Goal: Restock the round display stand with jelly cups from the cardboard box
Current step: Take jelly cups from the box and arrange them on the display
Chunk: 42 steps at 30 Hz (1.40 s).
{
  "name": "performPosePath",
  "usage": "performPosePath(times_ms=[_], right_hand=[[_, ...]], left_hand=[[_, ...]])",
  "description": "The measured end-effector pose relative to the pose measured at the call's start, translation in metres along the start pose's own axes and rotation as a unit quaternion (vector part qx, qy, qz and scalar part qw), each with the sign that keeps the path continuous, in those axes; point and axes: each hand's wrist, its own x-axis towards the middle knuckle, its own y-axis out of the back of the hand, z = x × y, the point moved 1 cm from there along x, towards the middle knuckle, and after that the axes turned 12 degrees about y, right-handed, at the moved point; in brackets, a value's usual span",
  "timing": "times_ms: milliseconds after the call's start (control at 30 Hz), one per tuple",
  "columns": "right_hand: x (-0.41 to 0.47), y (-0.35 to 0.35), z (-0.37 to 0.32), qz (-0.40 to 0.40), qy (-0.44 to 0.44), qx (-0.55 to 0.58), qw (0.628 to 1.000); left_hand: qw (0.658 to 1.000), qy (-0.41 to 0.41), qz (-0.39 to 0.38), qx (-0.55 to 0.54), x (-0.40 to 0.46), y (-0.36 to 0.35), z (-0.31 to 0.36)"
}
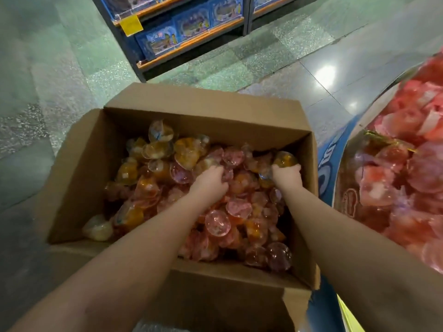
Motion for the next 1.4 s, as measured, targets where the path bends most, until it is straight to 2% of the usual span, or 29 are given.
performPosePath(times_ms=[167, 333, 567, 800, 900, 1033, 1133, 1267, 1400], right_hand=[[0.020, -0.008, 0.015, 0.002, 0.005, -0.018, 1.000], [0.032, -0.014, 0.018, 0.030, -0.001, -0.013, 0.999], [0.048, -0.020, 0.018, 0.048, -0.038, 0.028, 0.998], [0.029, -0.009, 0.019, 0.058, -0.009, 0.133, 0.989], [-0.002, 0.012, 0.016, 0.042, 0.032, 0.182, 0.982], [-0.064, 0.046, 0.023, -0.026, 0.056, 0.258, 0.964], [-0.121, 0.071, 0.042, -0.088, 0.076, 0.329, 0.937], [-0.198, 0.101, 0.085, -0.169, 0.135, 0.345, 0.913], [-0.278, 0.128, 0.133, -0.195, 0.210, 0.343, 0.894]], left_hand=[[0.988, 0.025, -0.097, -0.118, 0.023, -0.050, 0.052], [0.973, 0.039, -0.128, -0.188, 0.043, -0.087, 0.081], [0.947, 0.104, -0.110, -0.282, 0.058, -0.117, 0.092], [0.932, 0.050, -0.052, -0.356, 0.038, -0.107, 0.080], [0.931, 0.023, -0.020, -0.363, 0.009, -0.091, 0.066], [0.921, 0.003, -0.003, -0.390, -0.056, -0.068, 0.042], [0.898, -0.024, -0.039, -0.437, -0.123, -0.049, 0.028], [0.878, -0.069, -0.084, -0.466, -0.218, -0.040, 0.003], [0.859, -0.100, -0.100, -0.492, -0.305, -0.054, -0.024]])
